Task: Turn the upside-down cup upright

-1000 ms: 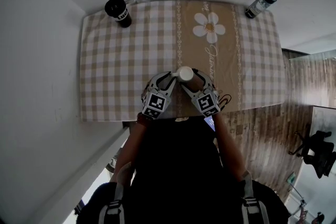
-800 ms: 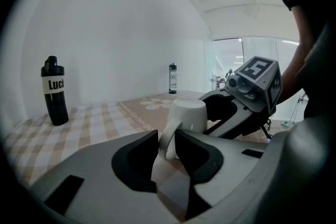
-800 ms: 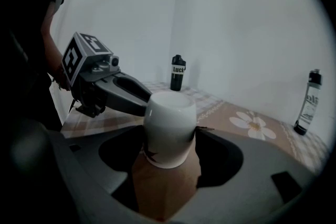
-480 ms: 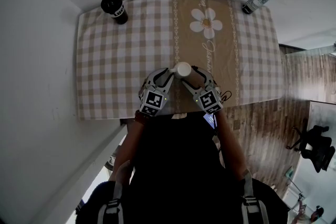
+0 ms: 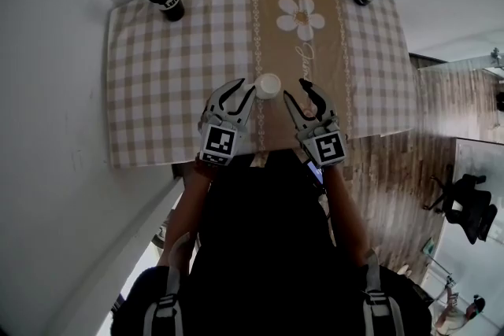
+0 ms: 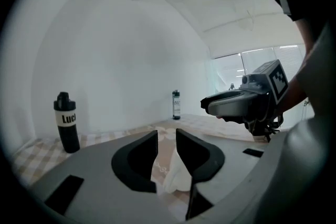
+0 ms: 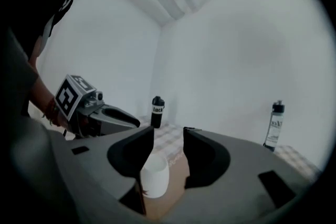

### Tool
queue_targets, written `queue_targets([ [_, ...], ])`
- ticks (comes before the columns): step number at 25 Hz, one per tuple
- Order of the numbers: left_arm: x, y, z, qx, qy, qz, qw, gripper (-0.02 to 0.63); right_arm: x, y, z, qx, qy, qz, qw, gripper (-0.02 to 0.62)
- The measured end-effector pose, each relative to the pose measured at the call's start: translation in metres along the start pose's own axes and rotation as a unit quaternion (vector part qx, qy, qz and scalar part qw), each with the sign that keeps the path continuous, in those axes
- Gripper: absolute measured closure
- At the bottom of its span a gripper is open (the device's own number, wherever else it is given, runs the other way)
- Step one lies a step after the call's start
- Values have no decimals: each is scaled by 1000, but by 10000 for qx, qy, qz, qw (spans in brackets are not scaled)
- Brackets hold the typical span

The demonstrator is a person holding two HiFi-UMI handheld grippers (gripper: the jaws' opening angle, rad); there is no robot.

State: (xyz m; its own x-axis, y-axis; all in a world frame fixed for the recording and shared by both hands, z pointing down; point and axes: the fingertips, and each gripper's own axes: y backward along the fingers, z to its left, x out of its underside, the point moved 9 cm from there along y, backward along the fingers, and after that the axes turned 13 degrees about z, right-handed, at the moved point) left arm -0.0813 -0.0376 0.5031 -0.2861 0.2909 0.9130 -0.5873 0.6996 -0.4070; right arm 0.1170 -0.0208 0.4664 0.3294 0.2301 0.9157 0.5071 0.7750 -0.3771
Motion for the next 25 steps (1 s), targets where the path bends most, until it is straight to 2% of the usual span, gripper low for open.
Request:
queue_targets([
  [1, -8, 6, -3, -101, 21, -154, 9998, 488, -10, 6, 3, 190, 42, -202, 9996, 414],
  [4, -31, 21, -15, -481, 184, -583, 9970, 524, -35, 19, 17, 885, 8, -798, 9929, 522],
  [5, -36, 25, -18, -598, 226, -683, 9956, 551, -40, 21, 24, 1036, -57, -935, 9902, 538],
  [7, -45, 34, -27, -818, 183, -808, 9932, 552, -43, 23, 37, 1156, -153, -1073, 9874, 541],
  [9, -50, 44, -39, -1007, 120, -893, 9908, 561, -41, 30, 51, 1103, -207, -1064, 9880, 594],
  [13, -49, 65, -69, -1268, 130, -900, 9877, 608, -31, 54, 68, 720, -147, -1016, 9921, 594],
  [17, -45, 84, -98, -1581, 102, -936, 9829, 609, -17, 81, 74, 583, -338, -1068, 9920, 594],
  [25, -26, 115, -158, -1598, 31, -723, 9845, 609, 10, 134, 93, 596, -405, -927, 9931, 595],
])
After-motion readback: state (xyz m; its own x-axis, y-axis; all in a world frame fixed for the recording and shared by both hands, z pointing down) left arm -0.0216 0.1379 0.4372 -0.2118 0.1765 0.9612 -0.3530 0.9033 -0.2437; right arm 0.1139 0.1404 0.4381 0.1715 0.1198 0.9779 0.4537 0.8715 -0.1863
